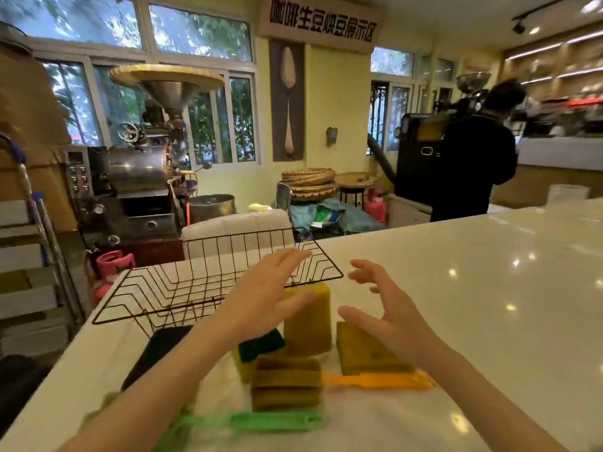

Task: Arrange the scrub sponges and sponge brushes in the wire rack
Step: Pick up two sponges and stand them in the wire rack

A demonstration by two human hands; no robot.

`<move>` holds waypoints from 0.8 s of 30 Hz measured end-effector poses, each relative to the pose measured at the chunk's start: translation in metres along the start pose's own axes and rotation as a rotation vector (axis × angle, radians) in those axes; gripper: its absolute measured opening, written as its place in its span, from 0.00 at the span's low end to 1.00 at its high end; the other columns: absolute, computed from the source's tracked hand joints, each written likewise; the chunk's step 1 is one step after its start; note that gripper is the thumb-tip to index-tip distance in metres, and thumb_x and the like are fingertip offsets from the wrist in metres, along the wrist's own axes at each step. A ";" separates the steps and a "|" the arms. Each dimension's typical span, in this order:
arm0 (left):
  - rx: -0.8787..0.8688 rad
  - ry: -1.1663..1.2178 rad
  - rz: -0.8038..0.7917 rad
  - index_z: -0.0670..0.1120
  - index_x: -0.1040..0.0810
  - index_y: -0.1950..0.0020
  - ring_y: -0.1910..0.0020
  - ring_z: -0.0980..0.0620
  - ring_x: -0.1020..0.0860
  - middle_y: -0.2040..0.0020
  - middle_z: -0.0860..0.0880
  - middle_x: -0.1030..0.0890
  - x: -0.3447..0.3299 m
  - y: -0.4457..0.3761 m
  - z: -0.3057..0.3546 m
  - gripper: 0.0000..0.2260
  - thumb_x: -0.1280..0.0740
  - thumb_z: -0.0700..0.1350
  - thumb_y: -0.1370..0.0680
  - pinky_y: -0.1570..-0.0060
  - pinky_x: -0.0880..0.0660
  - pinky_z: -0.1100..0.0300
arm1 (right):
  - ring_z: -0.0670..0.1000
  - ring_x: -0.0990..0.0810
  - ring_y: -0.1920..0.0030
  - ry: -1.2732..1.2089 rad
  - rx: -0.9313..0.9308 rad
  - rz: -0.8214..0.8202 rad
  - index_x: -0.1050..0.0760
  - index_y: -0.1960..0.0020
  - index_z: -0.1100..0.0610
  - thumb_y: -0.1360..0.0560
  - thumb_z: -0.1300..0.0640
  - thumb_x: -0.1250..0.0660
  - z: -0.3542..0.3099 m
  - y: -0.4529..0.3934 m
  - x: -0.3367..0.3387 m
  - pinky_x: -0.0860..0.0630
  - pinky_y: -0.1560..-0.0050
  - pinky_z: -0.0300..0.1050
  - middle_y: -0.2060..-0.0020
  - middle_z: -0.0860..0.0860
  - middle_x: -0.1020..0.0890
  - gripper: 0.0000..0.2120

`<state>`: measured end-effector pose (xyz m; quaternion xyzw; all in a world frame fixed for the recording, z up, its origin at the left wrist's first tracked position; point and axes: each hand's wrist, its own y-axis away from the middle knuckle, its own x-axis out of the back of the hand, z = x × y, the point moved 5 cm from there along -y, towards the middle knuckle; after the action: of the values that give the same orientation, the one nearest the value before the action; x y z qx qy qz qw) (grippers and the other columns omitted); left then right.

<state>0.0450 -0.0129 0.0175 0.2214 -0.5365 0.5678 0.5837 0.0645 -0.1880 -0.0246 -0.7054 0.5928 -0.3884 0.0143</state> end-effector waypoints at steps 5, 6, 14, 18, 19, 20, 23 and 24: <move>-0.068 -0.235 -0.039 0.57 0.49 0.28 0.26 0.51 0.47 0.24 0.52 0.47 -0.030 0.002 -0.009 0.29 0.42 0.60 0.26 0.28 0.48 0.51 | 0.41 0.34 0.39 0.215 -0.026 -0.170 0.40 0.35 0.41 0.34 0.42 0.32 0.017 0.020 -0.005 0.35 0.39 0.36 0.40 0.40 0.33 0.30; -0.079 -0.242 -0.055 0.57 0.49 0.28 0.26 0.51 0.47 0.24 0.52 0.47 -0.035 0.005 -0.009 0.29 0.42 0.60 0.26 0.28 0.48 0.51 | 0.41 0.35 0.39 0.251 -0.017 -0.202 0.38 0.35 0.43 0.34 0.42 0.32 0.018 0.024 -0.006 0.35 0.38 0.36 0.39 0.41 0.32 0.30; -0.111 -0.123 -0.016 0.55 0.43 0.29 0.31 0.53 0.39 0.29 0.53 0.37 -0.039 0.012 -0.005 0.25 0.40 0.54 0.25 0.33 0.39 0.57 | 0.48 0.29 0.41 0.412 0.031 -0.350 0.32 0.37 0.49 0.38 0.35 0.40 0.024 0.023 -0.009 0.33 0.39 0.42 0.40 0.47 0.26 0.33; -0.107 -0.047 0.030 0.56 0.39 0.31 0.33 0.53 0.37 0.30 0.53 0.35 -0.040 0.015 -0.010 0.23 0.38 0.49 0.25 0.36 0.35 0.57 | 0.48 0.30 0.40 0.429 -0.029 -0.397 0.34 0.35 0.49 0.35 0.43 0.35 0.028 0.019 -0.012 0.34 0.40 0.41 0.38 0.47 0.27 0.29; -0.102 -0.028 0.044 0.56 0.38 0.32 0.33 0.53 0.36 0.30 0.52 0.35 -0.041 0.015 -0.012 0.22 0.37 0.48 0.25 0.36 0.35 0.56 | 0.49 0.30 0.40 0.434 -0.031 -0.402 0.34 0.35 0.48 0.34 0.44 0.35 0.028 0.018 -0.012 0.34 0.40 0.41 0.38 0.48 0.27 0.29; -0.100 -0.016 0.051 0.56 0.37 0.32 0.33 0.53 0.36 0.31 0.52 0.34 -0.042 0.014 -0.014 0.22 0.37 0.47 0.25 0.36 0.34 0.55 | 0.49 0.30 0.40 0.445 -0.025 -0.410 0.34 0.35 0.49 0.32 0.45 0.34 0.029 0.016 -0.012 0.33 0.40 0.42 0.38 0.48 0.27 0.27; -0.089 0.014 0.044 0.56 0.35 0.33 0.35 0.53 0.34 0.32 0.52 0.33 -0.043 0.011 -0.018 0.22 0.36 0.46 0.25 0.37 0.33 0.56 | 0.49 0.29 0.42 0.394 -0.080 -0.447 0.34 0.35 0.49 0.27 0.48 0.36 0.027 0.010 -0.007 0.31 0.41 0.43 0.39 0.49 0.26 0.22; -0.091 0.021 0.050 0.56 0.35 0.33 0.36 0.52 0.34 0.33 0.52 0.32 -0.042 0.010 -0.018 0.22 0.36 0.46 0.26 0.38 0.33 0.56 | 0.49 0.28 0.43 0.321 -0.126 -0.422 0.33 0.36 0.49 0.26 0.49 0.37 0.026 0.006 -0.002 0.30 0.42 0.43 0.41 0.49 0.25 0.20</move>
<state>0.0517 -0.0130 -0.0291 0.1753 -0.5607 0.5596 0.5846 0.0744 -0.1999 -0.0469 -0.7422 0.4505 -0.4519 -0.2050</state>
